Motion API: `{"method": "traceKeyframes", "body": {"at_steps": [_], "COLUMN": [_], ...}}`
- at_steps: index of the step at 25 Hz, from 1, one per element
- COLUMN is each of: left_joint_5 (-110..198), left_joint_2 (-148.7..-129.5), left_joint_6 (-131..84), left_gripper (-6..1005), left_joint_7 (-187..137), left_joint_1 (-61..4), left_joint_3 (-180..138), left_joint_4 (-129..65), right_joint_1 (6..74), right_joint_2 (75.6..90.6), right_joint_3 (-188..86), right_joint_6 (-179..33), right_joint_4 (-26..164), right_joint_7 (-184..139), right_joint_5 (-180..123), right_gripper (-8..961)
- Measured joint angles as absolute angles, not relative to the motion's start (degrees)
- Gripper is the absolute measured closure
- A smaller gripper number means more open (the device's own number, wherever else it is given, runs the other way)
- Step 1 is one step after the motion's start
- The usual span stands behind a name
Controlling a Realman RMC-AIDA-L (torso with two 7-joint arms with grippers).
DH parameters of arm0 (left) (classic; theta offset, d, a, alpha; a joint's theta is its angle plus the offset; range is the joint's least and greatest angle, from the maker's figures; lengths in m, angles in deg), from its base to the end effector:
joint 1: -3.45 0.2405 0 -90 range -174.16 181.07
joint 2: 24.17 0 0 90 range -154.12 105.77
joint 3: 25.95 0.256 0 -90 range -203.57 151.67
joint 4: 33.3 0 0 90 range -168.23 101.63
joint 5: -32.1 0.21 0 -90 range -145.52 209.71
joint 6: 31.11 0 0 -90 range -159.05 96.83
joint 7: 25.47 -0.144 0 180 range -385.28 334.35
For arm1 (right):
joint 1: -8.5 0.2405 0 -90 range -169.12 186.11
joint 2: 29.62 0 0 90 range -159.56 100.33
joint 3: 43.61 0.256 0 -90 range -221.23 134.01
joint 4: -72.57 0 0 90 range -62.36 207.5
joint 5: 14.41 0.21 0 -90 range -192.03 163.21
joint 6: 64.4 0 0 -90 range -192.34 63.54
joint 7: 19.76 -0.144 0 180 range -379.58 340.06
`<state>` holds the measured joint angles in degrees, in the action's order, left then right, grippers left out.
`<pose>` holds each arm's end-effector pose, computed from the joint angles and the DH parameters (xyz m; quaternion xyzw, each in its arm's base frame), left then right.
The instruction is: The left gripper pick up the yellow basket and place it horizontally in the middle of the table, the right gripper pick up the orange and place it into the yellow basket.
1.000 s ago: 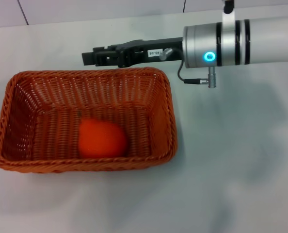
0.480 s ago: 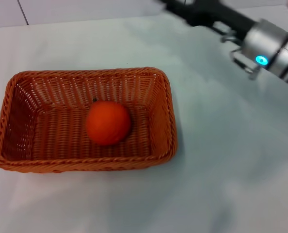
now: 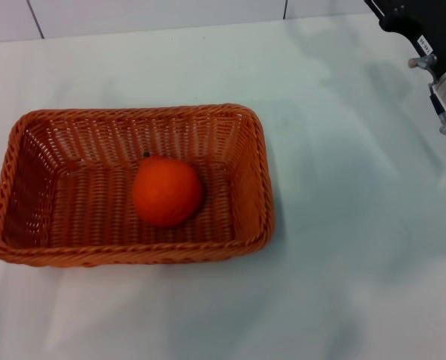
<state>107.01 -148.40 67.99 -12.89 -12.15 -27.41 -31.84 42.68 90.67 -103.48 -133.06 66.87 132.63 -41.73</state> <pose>-0.3401 0.2363 0.0292 -0.5627 -0.1498 -0.3980 0.7089 0.2814 0.3796 0.0024 -0.2323 -0.7000 -0.5419 0.4030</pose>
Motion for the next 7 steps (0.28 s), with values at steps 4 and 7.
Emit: {"method": "traceKeyframes", "body": {"at_steps": [4, 7], "left_joint_5": [107.0, 107.0], "left_joint_2": [-148.47, -148.50], "left_joint_6": [68.2, 68.5], "left_gripper": [263, 263], "left_joint_7": [-11.9, -11.1], "left_joint_1": [-11.9, -11.7], "left_joint_3": [-27.4, -27.5], "left_joint_4": [-32.4, -32.9], "right_joint_1": [42.7, 42.9], "right_joint_2": [90.67, 90.71], "right_joint_3": [-103.5, -103.5], "right_joint_6": [-133.0, -132.5], "right_joint_4": [67.2, 67.5], "right_joint_7": [132.4, 132.3], "right_joint_5": [-41.6, -41.5], "right_gripper": [158, 158]}}
